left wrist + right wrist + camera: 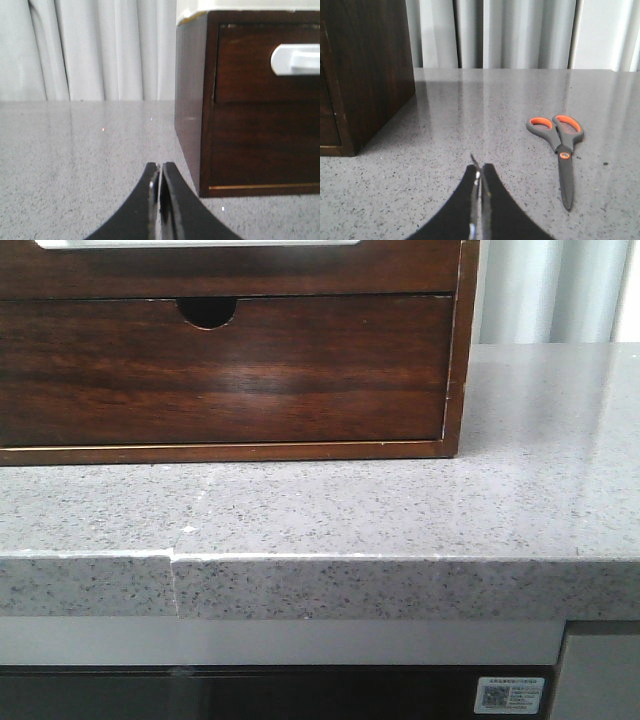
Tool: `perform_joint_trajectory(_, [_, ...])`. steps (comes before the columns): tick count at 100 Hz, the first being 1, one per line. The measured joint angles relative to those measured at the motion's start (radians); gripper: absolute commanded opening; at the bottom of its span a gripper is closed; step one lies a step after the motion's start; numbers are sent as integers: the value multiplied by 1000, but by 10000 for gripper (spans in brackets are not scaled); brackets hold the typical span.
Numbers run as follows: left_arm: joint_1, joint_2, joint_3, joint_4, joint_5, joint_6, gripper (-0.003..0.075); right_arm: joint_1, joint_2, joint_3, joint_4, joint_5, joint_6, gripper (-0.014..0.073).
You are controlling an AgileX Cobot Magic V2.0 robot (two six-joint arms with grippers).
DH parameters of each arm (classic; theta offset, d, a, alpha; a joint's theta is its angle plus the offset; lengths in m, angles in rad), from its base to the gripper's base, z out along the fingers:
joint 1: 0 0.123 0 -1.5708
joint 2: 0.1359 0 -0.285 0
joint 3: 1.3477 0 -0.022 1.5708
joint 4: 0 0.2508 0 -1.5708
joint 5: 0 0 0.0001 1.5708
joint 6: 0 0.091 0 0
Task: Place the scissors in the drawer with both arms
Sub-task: 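Move the left gripper toward the white drawer handle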
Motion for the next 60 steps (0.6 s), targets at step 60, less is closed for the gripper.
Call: perform_joint_trajectory(60, [0, 248, -469, -71, 353, 4, -20, 0, 281, -458, 43, 383, 0, -69])
